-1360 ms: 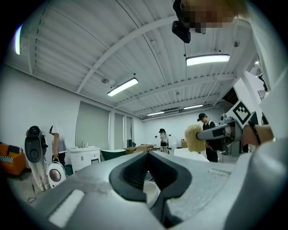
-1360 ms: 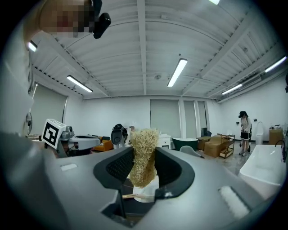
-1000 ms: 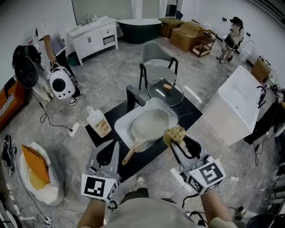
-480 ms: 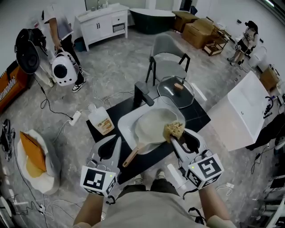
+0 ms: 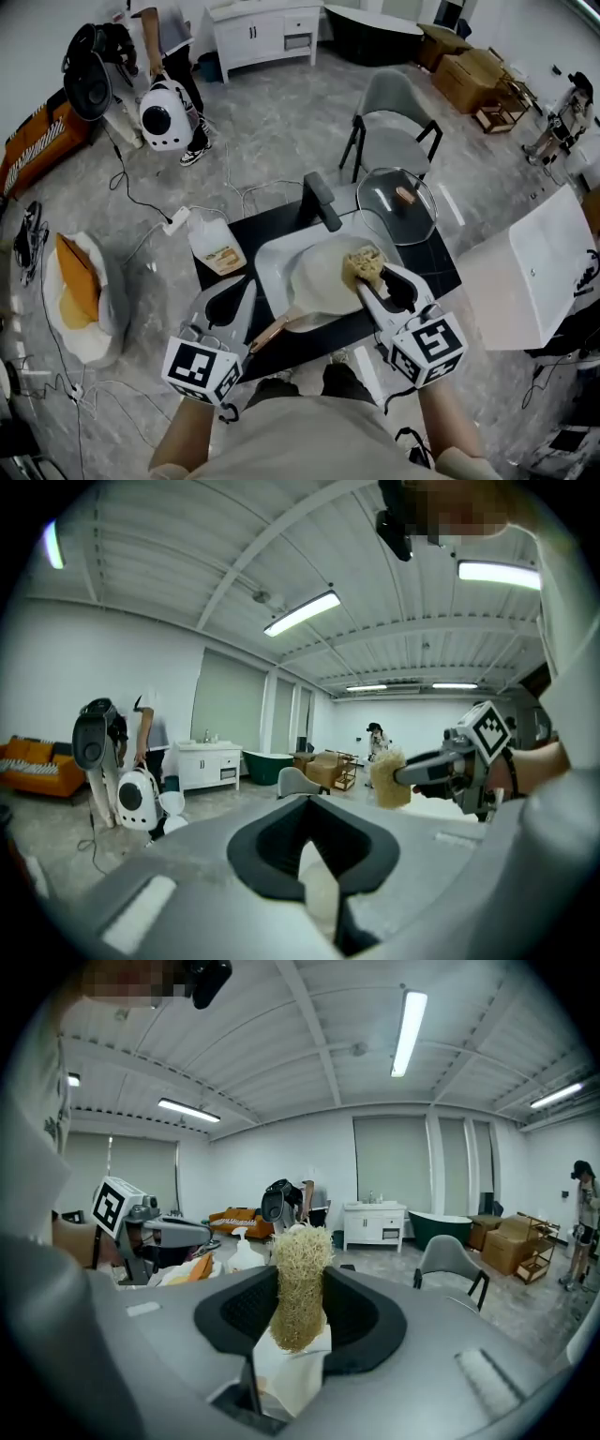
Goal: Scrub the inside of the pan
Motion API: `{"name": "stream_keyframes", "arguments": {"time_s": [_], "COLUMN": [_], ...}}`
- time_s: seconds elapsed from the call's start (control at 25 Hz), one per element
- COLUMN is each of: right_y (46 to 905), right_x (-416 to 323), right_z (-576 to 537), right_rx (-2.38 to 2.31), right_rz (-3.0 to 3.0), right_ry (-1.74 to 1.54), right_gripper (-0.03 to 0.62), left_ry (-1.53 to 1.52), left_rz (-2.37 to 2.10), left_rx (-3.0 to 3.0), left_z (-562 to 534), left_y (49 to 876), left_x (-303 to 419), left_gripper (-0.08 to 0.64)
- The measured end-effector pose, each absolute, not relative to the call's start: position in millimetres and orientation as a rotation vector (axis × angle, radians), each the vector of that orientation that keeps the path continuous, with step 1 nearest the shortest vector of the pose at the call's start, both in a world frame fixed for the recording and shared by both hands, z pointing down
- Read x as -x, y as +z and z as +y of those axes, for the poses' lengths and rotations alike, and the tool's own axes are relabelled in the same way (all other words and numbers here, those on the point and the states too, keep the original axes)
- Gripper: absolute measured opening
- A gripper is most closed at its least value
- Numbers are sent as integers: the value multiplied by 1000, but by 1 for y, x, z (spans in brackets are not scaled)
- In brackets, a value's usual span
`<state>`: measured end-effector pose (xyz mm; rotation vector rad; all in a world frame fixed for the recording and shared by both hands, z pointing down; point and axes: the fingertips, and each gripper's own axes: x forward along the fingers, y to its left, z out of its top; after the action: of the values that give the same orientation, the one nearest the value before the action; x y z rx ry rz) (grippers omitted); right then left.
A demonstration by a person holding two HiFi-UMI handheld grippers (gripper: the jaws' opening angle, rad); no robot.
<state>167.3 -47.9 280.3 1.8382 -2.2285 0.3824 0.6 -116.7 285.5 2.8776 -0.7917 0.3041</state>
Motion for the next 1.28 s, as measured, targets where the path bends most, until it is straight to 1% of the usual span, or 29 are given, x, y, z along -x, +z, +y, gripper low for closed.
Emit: {"name": "stream_keyframes", "arguments": {"time_s": [0.2, 0.4, 0.44, 0.48, 0.64, 0.76, 0.92, 1.2, 1.28], "right_y": [295, 318, 323, 328, 355, 381, 421, 492, 508], "right_x": [-187, -202, -204, -206, -207, -202, -190, -172, -165], "right_z": [-74, -95, -99, -102, -115, -123, -133, -141, -140], "right_rx": [-1682, -1490, -1455, -1423, -1321, -1249, -1156, -1040, -1010], "right_rz": [-2359, -2402, -2404, -2405, -2392, -2379, -2382, -2320, -2307], "right_ry": [472, 477, 471, 465, 457, 465, 590, 741, 783], "right_gripper": [152, 152, 152, 152, 153, 153, 153, 153, 153], "left_ry": [371, 486, 517, 546, 634, 734, 862, 1018, 1097], "left_rz": [-926, -1018, -1018, -1016, -1000, -962, -898, -740, -639], "left_rx": [-2807, -2742, -2729, -2718, -2663, -2613, -2547, -2420, -2382], "left_z": [-124, -125, -124, -123, -121, -118, -115, -100, -87], "left_y": [301, 325, 332, 339, 375, 407, 448, 523, 540], "left_x": [-15, -28, -32, -35, -45, -46, -43, -38, -40], "left_gripper": [2, 4, 99, 136, 162, 200, 240, 281, 307]}}
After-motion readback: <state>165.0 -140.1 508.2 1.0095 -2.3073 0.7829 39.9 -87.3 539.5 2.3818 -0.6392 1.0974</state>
